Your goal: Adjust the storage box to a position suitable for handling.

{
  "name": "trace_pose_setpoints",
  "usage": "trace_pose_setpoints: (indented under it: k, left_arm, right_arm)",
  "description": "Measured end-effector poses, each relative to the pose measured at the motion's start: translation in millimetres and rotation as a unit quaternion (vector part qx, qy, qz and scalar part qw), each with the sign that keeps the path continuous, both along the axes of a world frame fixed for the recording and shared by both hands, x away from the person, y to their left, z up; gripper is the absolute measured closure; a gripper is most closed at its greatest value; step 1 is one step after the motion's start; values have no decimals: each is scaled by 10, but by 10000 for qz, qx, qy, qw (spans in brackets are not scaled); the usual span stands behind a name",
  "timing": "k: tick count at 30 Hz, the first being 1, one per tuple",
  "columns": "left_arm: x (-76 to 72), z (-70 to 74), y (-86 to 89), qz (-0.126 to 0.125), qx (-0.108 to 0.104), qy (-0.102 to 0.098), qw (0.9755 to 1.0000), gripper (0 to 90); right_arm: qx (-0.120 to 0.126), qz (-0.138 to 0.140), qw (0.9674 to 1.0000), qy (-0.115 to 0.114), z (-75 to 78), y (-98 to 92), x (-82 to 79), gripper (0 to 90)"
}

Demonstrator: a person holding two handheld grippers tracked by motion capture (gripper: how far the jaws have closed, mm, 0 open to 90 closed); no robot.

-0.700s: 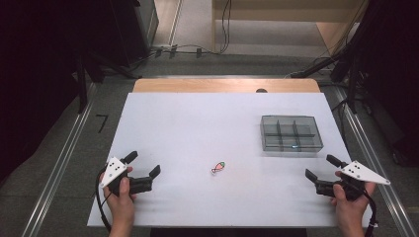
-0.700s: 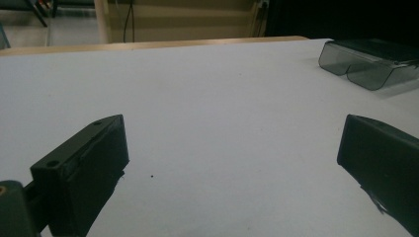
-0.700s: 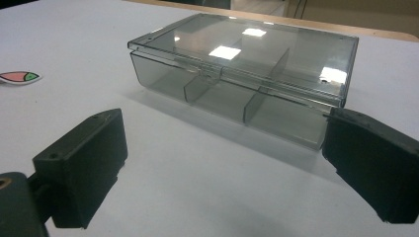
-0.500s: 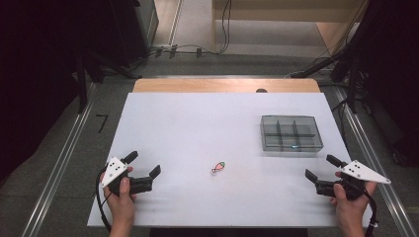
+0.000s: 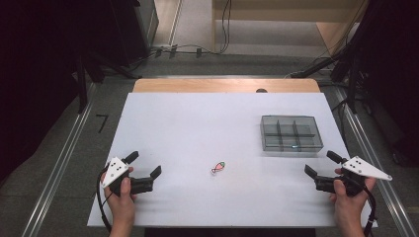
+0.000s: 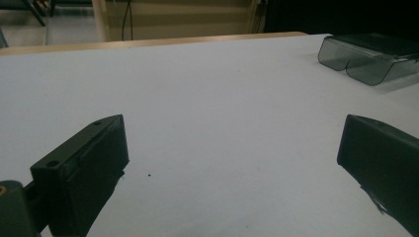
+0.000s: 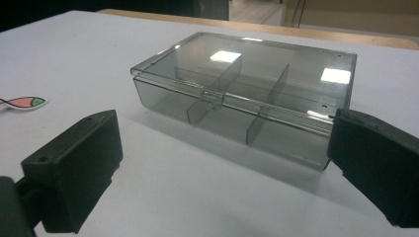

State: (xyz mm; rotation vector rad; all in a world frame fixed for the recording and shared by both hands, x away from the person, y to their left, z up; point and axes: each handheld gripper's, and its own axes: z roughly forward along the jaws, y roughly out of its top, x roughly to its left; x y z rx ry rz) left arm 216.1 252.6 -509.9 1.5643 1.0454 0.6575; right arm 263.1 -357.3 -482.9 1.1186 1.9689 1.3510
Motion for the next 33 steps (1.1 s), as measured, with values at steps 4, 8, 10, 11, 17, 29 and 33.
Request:
trace_pose_setpoints:
  k: [4,8,10,11,17,29,33]
  left_arm:
    - [-5,0,-1,-21,3,-10,10000,0]
    - [-2,-1,-7,-33,8,-10,10000,0]
    - [2,-3,-7,-23,2,1,10000,0]
    - [4,-4,-7,-32,6,5,10000,0]
    - [29,-8,-13,-43,38,13,10000,0]
    - [43,-10,-26,-87,100,23,9999,0]
    - [43,-11,-31,-100,113,24,9999,0]
  right_arm:
    - [189,51,9998,17,99,-22,81,0]
    - [66,-15,10000,-43,197,-21,146,0]
    - [5,-83,10000,-32,240,-24,201,0]
    - [-9,-115,9999,84,264,-35,272,0]
    - [15,-76,9998,164,279,-91,450,0]
    - [-138,-246,9995,117,396,-71,830,32]
    - [-265,-376,9986,276,362,-79,963,54]
